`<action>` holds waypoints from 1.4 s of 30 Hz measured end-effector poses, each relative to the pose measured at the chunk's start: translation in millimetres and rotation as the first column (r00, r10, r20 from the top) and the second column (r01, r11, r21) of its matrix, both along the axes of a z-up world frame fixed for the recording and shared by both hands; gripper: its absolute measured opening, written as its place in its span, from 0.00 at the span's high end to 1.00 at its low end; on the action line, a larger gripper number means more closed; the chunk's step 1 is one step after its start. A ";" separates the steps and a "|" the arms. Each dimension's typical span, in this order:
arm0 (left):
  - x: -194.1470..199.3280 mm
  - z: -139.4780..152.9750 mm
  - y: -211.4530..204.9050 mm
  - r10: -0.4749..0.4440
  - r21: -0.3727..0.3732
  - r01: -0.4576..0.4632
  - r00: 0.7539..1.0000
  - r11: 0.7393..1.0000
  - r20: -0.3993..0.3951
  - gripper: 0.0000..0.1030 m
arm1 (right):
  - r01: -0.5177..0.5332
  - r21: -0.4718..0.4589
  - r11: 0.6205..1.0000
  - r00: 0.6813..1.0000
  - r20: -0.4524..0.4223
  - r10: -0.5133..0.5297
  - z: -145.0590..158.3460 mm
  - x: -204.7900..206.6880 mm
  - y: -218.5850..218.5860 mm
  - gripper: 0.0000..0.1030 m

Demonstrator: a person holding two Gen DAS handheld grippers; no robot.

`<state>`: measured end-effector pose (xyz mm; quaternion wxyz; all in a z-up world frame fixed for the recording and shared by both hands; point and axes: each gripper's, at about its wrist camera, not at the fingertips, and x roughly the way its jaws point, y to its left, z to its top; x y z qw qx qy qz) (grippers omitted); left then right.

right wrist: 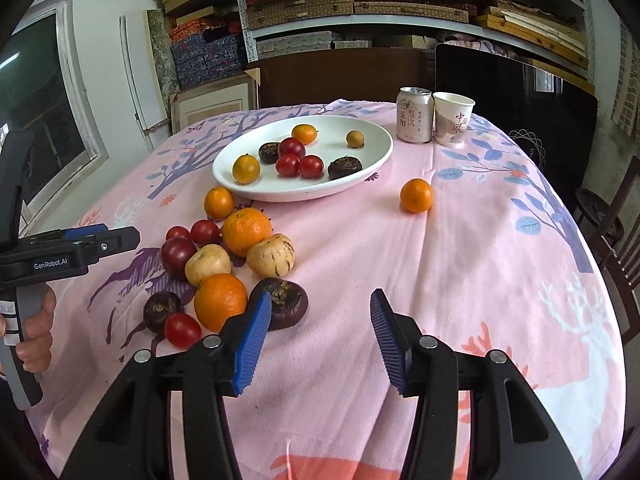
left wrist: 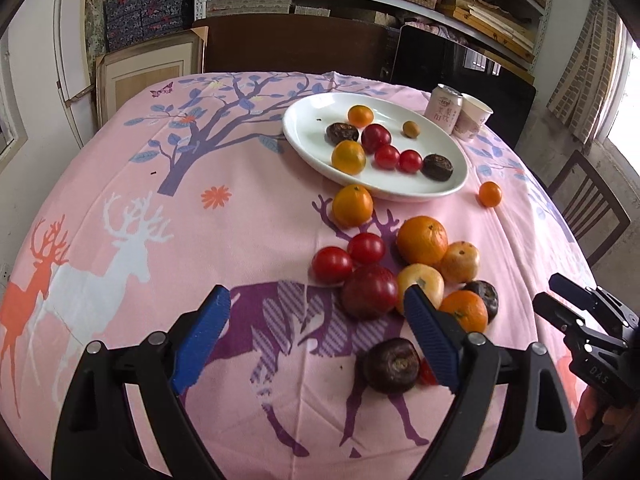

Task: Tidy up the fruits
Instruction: 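Grasp a dark brown fruit with the left tool while the right tool grasps another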

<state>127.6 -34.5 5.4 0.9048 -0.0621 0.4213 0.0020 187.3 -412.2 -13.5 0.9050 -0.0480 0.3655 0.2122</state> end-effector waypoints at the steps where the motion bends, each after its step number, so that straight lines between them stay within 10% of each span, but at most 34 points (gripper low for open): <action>1: -4.7 -1.2 -1.3 -0.010 0.002 0.010 1.000 1.000 -0.004 0.17 | -0.001 0.000 1.000 1.000 0.003 0.001 -0.2 -2.7 -0.4 0.43; 27: -5.7 -56.2 -44.2 -0.164 0.117 0.180 0.977 0.977 -0.134 0.18 | -0.032 0.019 0.999 0.999 -0.010 0.033 -4.2 -19.3 -1.1 0.40; 32: 0.1 -52.6 -46.7 -0.191 0.117 0.200 0.978 0.973 -0.082 0.60 | -0.038 0.001 0.999 0.999 -0.010 0.038 -3.8 -17.6 -0.2 0.37; 42: -8.2 -42.1 -36.3 -0.186 0.075 0.192 0.980 0.979 -0.072 0.60 | -0.117 -0.201 0.973 0.992 -0.065 0.106 -28.2 -1.6 37.1 0.37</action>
